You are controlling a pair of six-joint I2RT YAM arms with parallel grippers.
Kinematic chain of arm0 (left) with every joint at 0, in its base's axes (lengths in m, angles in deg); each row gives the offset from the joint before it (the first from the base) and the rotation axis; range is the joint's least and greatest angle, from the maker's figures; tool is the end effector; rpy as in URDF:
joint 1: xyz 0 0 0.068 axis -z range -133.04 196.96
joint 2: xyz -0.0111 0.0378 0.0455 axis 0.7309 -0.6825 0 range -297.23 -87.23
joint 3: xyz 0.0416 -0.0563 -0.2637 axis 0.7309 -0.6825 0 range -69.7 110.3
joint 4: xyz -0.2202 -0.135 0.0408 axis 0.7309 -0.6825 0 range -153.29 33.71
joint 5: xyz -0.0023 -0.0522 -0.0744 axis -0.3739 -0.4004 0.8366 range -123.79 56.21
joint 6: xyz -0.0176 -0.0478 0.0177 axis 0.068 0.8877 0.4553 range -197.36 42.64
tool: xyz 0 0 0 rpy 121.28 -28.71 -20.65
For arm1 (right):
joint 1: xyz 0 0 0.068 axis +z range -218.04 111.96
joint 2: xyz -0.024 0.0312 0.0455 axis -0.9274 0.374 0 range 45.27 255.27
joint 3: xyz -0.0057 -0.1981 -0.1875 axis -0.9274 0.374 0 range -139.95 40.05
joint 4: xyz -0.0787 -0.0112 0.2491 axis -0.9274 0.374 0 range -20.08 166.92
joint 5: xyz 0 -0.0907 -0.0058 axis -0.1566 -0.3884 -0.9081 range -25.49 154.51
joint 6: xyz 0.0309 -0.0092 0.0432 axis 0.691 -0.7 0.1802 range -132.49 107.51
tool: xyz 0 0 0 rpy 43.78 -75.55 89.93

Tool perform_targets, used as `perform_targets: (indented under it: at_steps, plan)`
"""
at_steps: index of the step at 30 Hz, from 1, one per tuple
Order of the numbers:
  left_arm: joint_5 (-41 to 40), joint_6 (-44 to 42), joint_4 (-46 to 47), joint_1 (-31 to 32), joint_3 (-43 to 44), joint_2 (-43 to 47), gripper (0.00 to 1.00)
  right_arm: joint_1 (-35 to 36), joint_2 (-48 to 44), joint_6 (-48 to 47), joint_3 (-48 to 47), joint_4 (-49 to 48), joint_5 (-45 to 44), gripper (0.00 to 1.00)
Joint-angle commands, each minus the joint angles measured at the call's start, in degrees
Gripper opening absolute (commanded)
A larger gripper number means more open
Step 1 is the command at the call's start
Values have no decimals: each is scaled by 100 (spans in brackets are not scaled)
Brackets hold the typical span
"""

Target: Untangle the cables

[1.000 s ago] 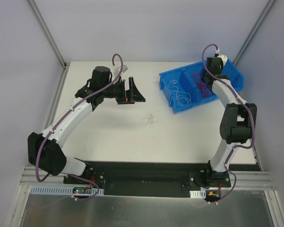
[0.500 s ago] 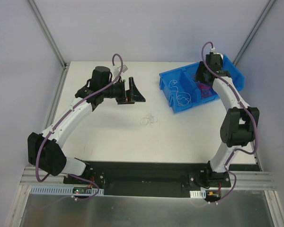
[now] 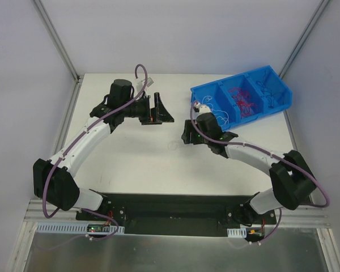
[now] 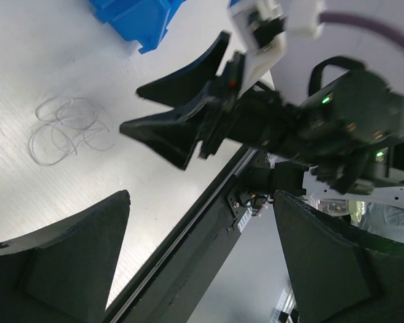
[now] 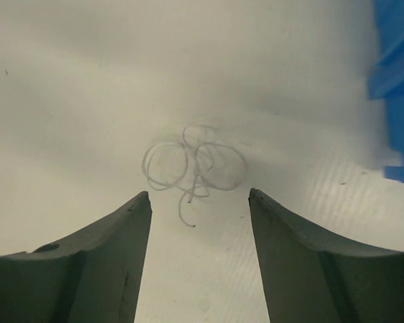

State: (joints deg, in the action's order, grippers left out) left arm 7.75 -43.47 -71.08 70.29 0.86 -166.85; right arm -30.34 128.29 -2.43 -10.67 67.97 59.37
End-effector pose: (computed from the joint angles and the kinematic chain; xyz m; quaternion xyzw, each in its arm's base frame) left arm 0.2807 -0.1468 0.3531 0.1206 0.7980 -0.5052 0.3057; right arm 0.2563 0.1941 0.2401 -0.1853 0.8469 0.1656 0.4701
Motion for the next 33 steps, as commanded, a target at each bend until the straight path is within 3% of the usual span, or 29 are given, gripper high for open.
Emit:
perform_targets:
  at_steps: [1, 6, 12, 16, 20, 23, 28, 33]
  plan:
    - [74, -93, 248, 57, -25, -106, 84, 458, 424, 136, 158, -1253, -249, 59]
    - [214, -76, 248, 57, -8, -458, 74, 502, 644, 627, 800, -2484, -171, 40]
    - [267, -67, 239, 49, 1, -599, 69, 529, 917, 892, 792, -2467, -205, 34]
    - [276, -58, 248, 49, 1, -660, 67, 520, 961, 866, 765, -2406, -495, 24]
    - [372, -23, 248, 57, 10, -713, 65, 511, 865, 743, 712, -2275, -487, 0]
    - [416, -14, 274, 66, 10, -714, 62, 502, 471, 716, 844, -2248, -199, 0]
    - [565, -102, 388, 119, 19, -626, 47, 502, -697, 383, 1107, -2318, 909, 0]
    - [838, -102, 599, 189, 27, -555, 48, 441, -1849, -56, 1626, -2538, 1506, 0]
